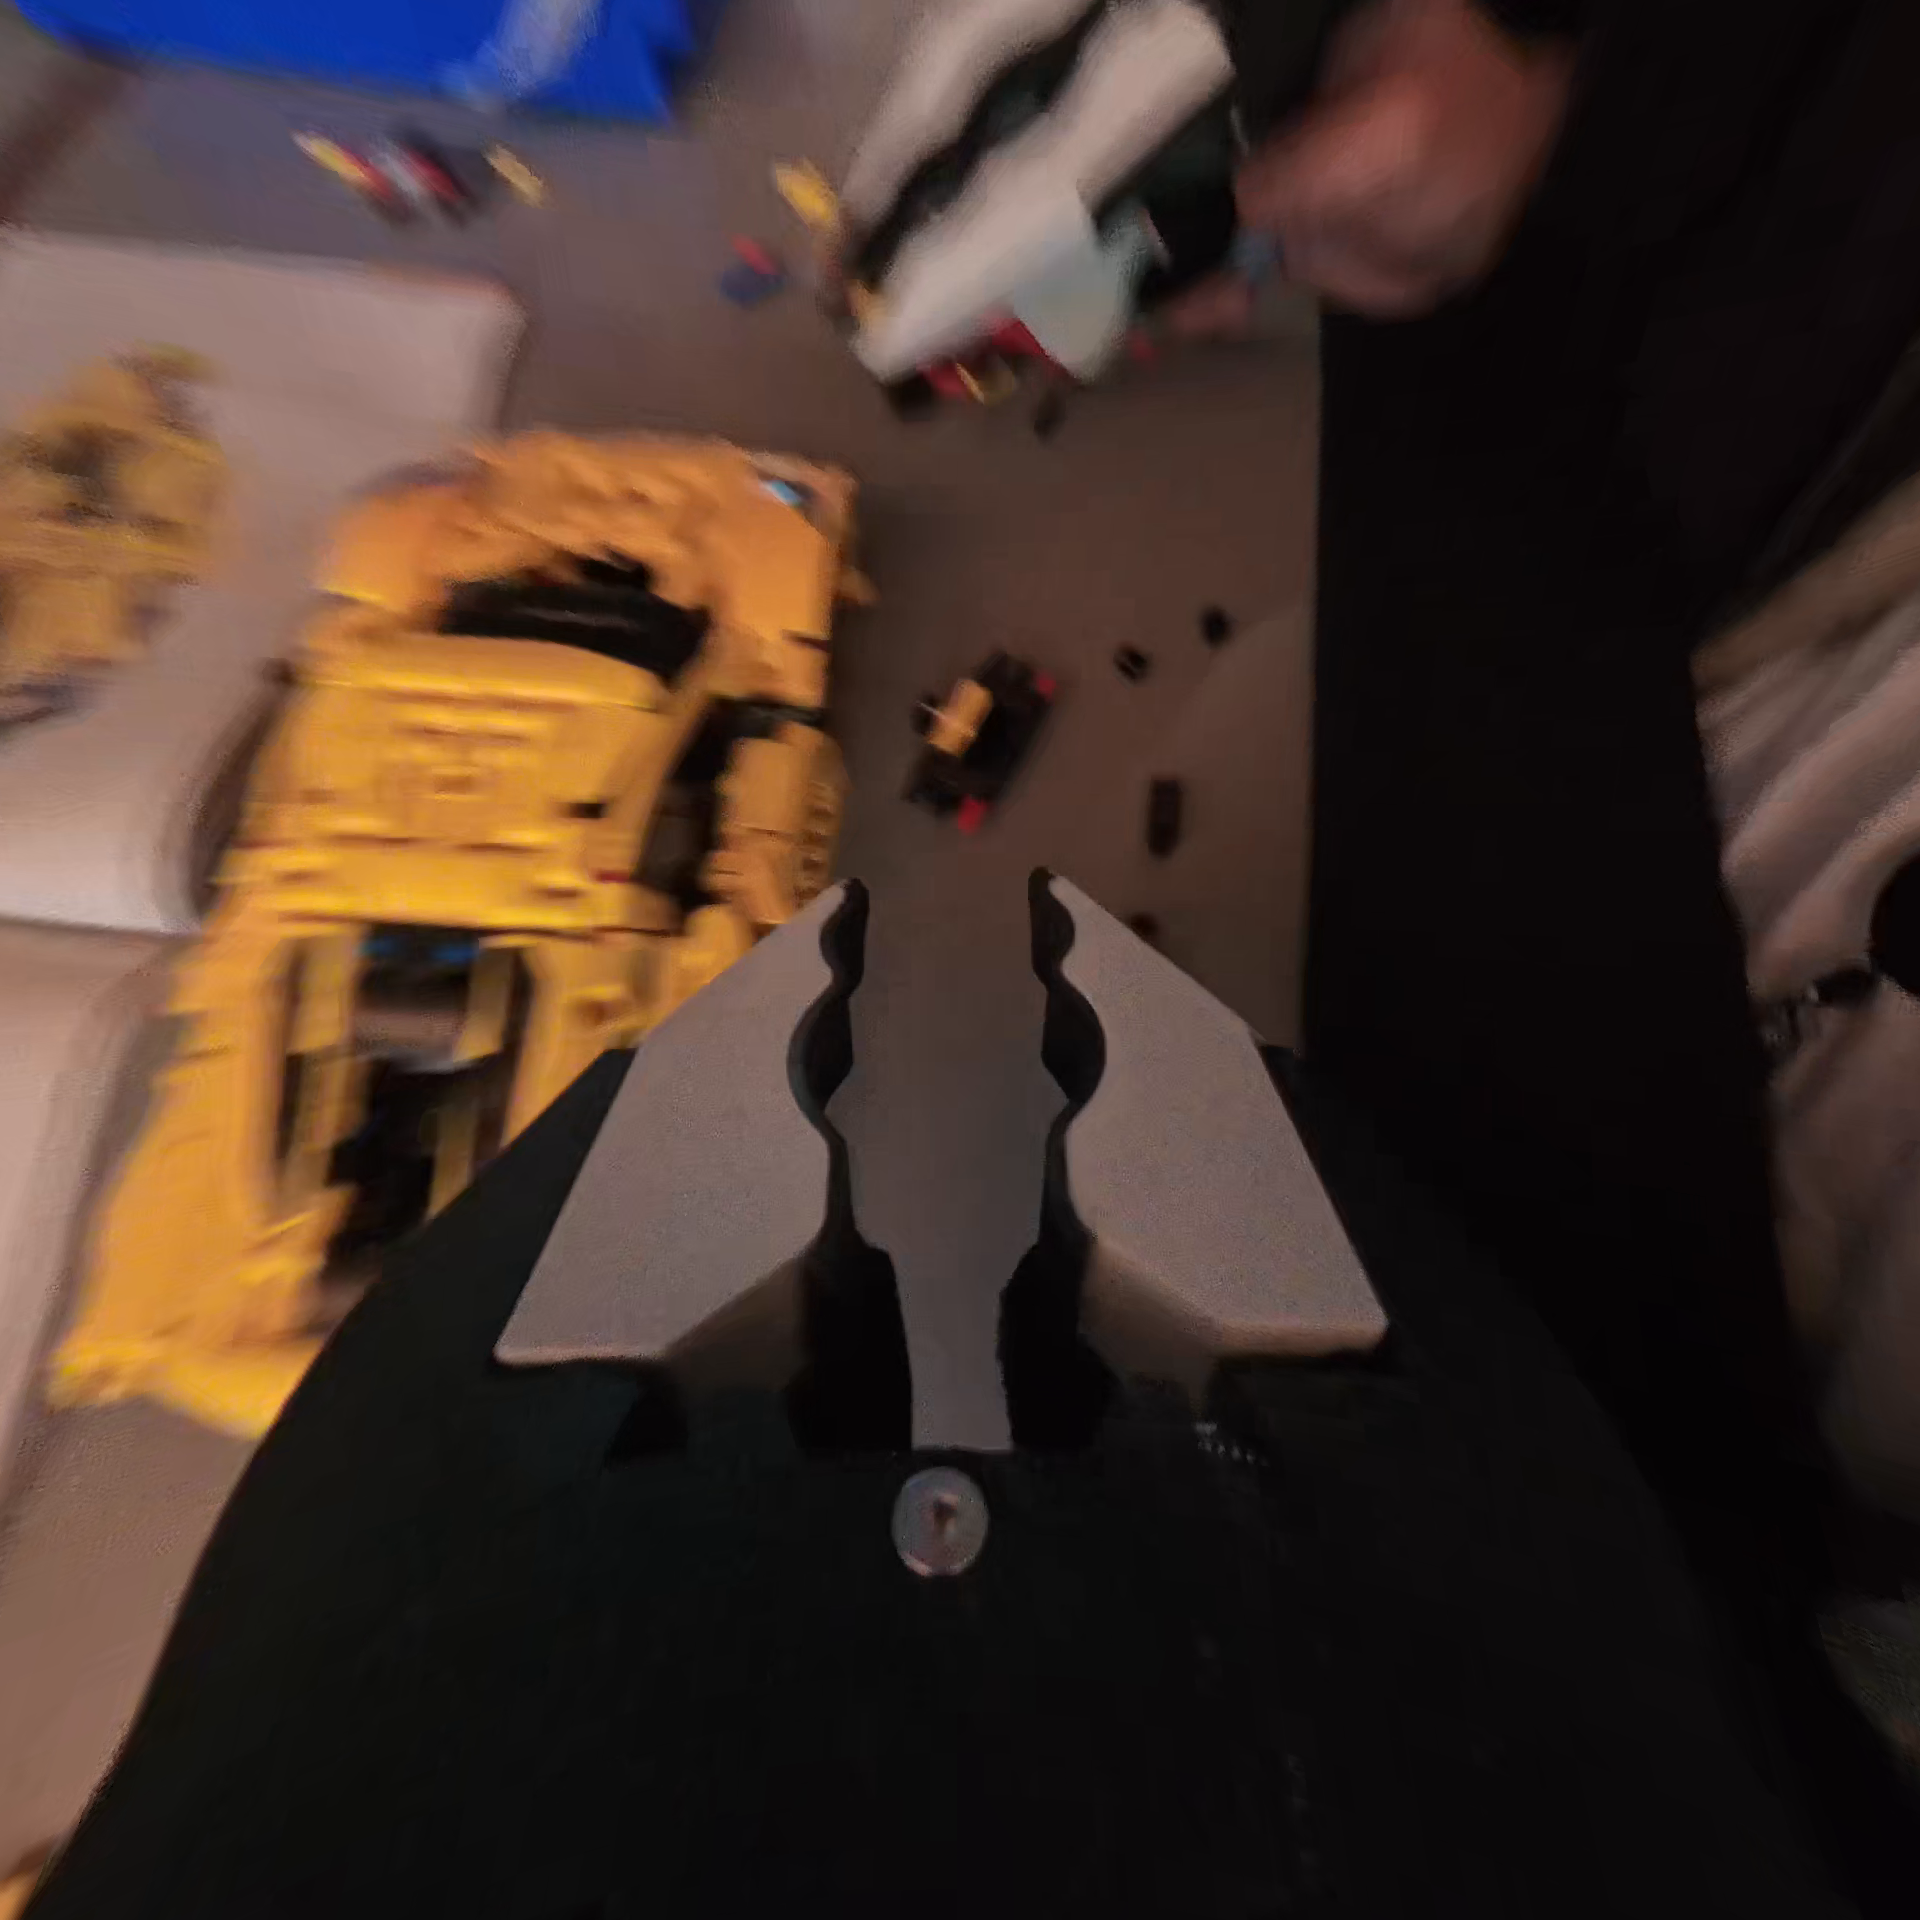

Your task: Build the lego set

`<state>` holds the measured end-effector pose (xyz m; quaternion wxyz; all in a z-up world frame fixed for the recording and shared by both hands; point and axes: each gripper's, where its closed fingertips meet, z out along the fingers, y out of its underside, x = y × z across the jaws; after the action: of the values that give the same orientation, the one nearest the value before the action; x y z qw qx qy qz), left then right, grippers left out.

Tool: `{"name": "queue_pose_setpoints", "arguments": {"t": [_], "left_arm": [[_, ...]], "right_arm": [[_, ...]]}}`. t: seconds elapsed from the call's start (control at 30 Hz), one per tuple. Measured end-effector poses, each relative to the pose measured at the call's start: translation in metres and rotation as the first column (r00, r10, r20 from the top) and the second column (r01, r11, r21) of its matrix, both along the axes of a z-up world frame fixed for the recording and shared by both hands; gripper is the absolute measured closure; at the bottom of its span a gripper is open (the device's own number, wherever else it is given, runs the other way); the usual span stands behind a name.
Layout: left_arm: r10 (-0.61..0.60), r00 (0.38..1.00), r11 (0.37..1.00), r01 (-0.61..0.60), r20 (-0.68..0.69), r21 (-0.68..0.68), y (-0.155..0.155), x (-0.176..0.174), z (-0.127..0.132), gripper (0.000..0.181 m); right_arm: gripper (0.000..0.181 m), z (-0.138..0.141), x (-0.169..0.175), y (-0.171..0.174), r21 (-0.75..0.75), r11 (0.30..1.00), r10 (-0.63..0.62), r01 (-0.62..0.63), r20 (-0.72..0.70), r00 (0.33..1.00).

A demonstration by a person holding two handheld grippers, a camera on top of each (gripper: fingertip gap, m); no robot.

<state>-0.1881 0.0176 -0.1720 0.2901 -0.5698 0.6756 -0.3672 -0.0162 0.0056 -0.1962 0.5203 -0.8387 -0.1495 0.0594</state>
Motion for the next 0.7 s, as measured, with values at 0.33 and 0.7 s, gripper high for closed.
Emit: {"name": "queue_pose_setpoints", "arguments": {"t": [0.33, 0.7], "left_arm": [[0.480, 0.697, 0.875, -0.427, 0.533, -0.229, 0.137, -0.072, 0.058, 0.147], [0.455, 0.733, 0.890, -0.369, 0.506, -0.266, 0.124, -0.055, 0.049, 0.147]], "right_arm": [[0.157, -0.004, 0.001, 0.002, -0.011, 1.000, -0.007, 0.006, -0.021, 1.000], [0.156, -0.006, 0.002, 0.004, -0.021, 1.000, -0.018, 0.018, -0.009, 1.000]]}}
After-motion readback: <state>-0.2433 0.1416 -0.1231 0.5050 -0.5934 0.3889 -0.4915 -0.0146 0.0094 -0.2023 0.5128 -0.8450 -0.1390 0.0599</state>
